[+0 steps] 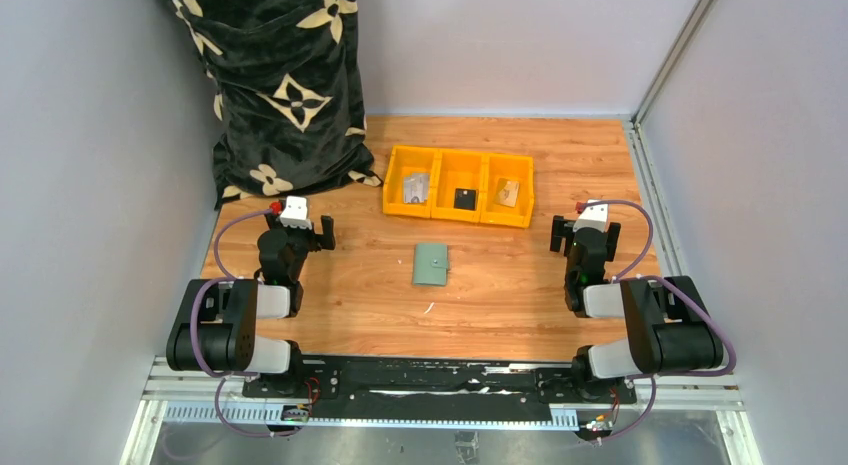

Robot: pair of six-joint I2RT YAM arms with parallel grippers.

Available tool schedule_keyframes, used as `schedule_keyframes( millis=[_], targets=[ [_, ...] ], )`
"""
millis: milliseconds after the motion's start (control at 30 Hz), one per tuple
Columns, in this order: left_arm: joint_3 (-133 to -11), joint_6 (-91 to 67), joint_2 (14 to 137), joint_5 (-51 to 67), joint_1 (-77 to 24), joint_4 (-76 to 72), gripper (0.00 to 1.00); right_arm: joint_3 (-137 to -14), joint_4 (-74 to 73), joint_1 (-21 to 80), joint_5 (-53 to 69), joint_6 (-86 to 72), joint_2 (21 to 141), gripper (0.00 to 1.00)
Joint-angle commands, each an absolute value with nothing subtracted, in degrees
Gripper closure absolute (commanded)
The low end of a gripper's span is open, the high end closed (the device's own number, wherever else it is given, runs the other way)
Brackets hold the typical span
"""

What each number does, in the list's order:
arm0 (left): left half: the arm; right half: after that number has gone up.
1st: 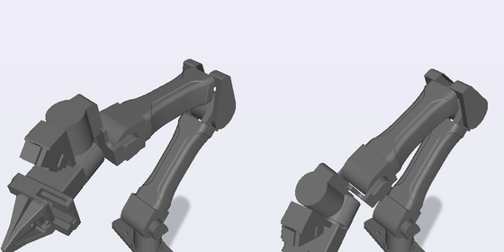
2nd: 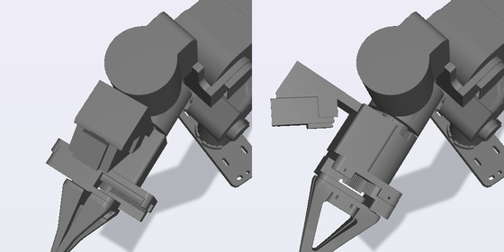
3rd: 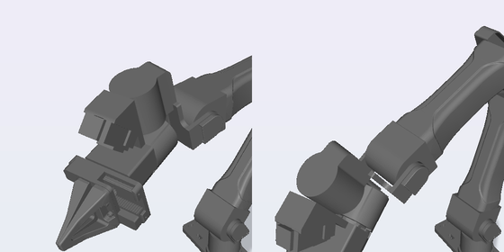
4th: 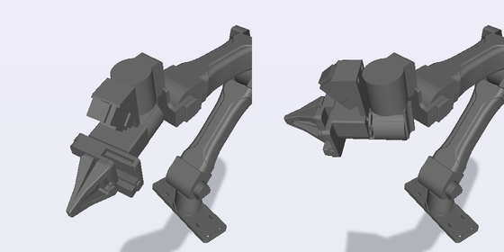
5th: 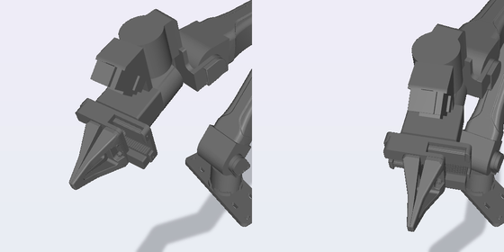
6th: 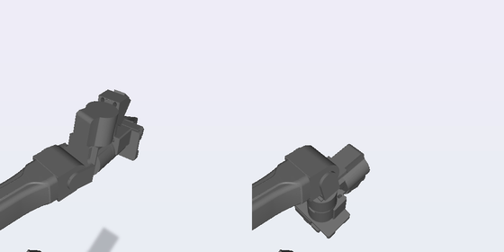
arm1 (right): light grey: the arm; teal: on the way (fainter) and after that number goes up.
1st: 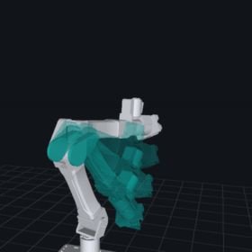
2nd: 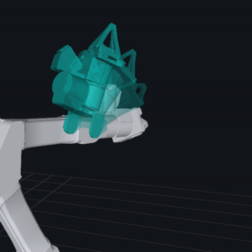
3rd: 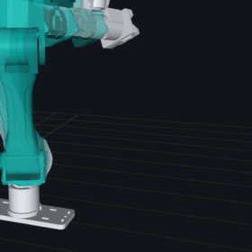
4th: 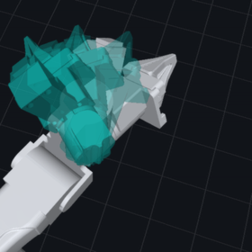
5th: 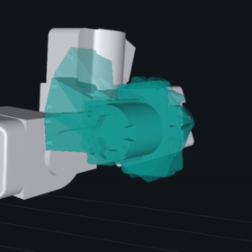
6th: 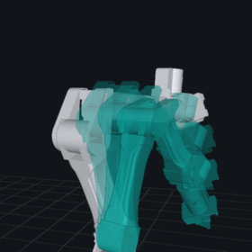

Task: Take the credit cards out of the card holder
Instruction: Pick up the card holder from the center of the board.

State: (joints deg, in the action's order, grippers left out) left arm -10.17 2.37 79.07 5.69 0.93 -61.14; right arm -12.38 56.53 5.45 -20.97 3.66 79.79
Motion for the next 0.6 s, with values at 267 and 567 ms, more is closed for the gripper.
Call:
schedule_keyframes(
  millis=[267,567],
  targets=[
    [-11.0,2.8,78.8,4.6,0.8,-62.5,0.00,-13.0,57.5,4.7,-21.1,3.5,79.8,0.04],
    [-14.9,3.0,73.0,7.0,1.5,-50.2,0.00,-20.4,36.2,7.0,-30.8,1.0,70.2,0.04]
  ],
)
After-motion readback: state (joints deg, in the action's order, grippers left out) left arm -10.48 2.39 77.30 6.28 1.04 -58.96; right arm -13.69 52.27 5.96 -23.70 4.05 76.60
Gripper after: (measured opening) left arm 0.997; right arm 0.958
